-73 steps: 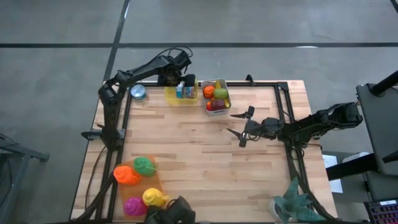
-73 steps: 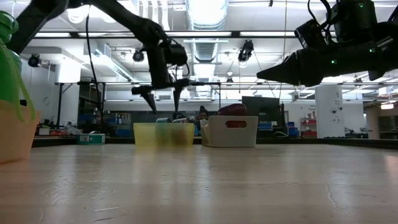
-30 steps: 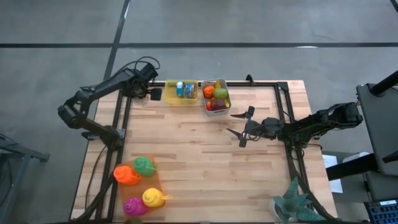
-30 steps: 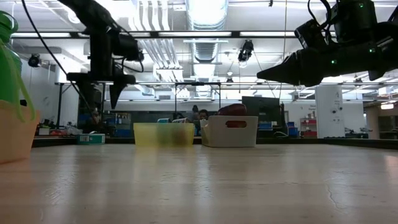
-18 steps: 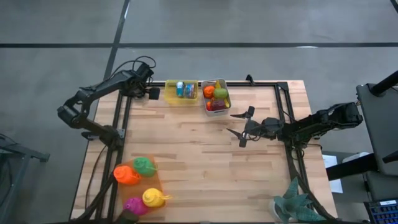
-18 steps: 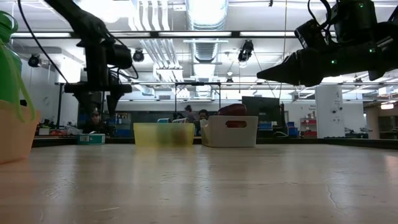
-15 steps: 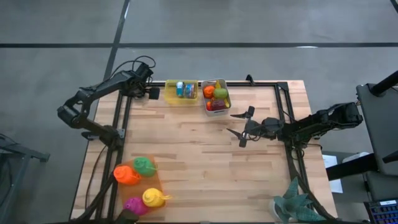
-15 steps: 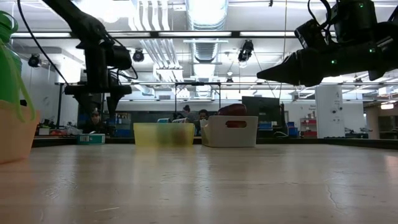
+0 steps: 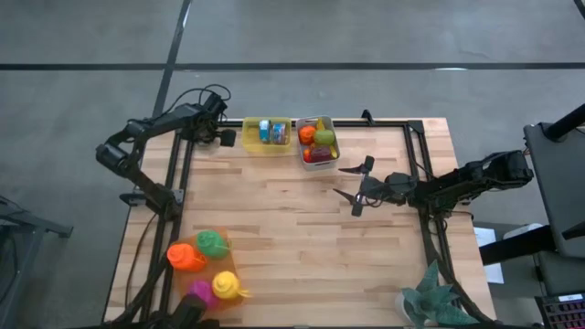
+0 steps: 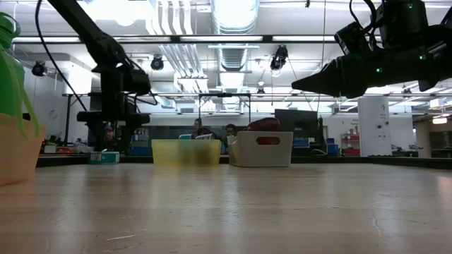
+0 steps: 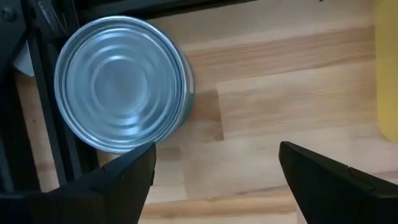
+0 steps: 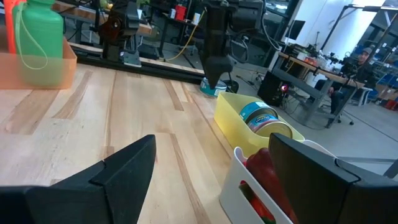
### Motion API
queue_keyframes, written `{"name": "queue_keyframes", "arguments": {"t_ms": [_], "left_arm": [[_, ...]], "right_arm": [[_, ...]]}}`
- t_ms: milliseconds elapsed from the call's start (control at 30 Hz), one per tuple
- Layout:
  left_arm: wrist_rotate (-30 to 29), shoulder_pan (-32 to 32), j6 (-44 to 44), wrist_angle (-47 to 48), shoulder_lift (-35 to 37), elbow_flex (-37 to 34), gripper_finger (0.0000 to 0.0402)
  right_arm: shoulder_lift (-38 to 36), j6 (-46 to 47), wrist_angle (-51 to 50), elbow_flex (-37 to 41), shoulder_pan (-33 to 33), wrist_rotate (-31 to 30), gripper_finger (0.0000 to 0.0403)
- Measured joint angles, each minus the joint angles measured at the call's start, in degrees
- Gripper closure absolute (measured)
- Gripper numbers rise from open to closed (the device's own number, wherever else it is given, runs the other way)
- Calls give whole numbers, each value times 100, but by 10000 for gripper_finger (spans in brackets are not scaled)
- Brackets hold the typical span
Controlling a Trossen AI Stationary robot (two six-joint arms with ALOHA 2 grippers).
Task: Pick & Place Food Item
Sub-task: Put the blue tuna can into the yellow bin
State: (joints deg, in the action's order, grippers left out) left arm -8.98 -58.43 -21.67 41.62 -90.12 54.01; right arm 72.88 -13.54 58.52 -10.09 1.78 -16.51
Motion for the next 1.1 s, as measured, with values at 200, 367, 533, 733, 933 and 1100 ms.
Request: {"name": "queue_keyframes", "arguments": {"t_ms": [200, 367, 533, 733, 933, 1100], "left_arm": [[3, -35, 28, 34, -11, 3, 55], [62, -96, -99, 203, -11, 3, 55], [133, -103, -98, 198, -11, 3, 55], [414, -140, -79, 414, -59, 2, 55], [549, -76, -361, 676, -57, 3, 55], [862, 18, -653, 942, 10, 3, 55]], "right_arm": [[0, 0, 0, 1, 0, 0, 97], [0, 0, -1, -1, 1, 0, 97], [0, 0, 0, 1, 1, 0, 97], [0, 0, -2, 0, 1, 0, 97], [0, 0, -2, 1, 1, 0, 97], [0, 0, -2, 1, 1, 0, 97]]}}
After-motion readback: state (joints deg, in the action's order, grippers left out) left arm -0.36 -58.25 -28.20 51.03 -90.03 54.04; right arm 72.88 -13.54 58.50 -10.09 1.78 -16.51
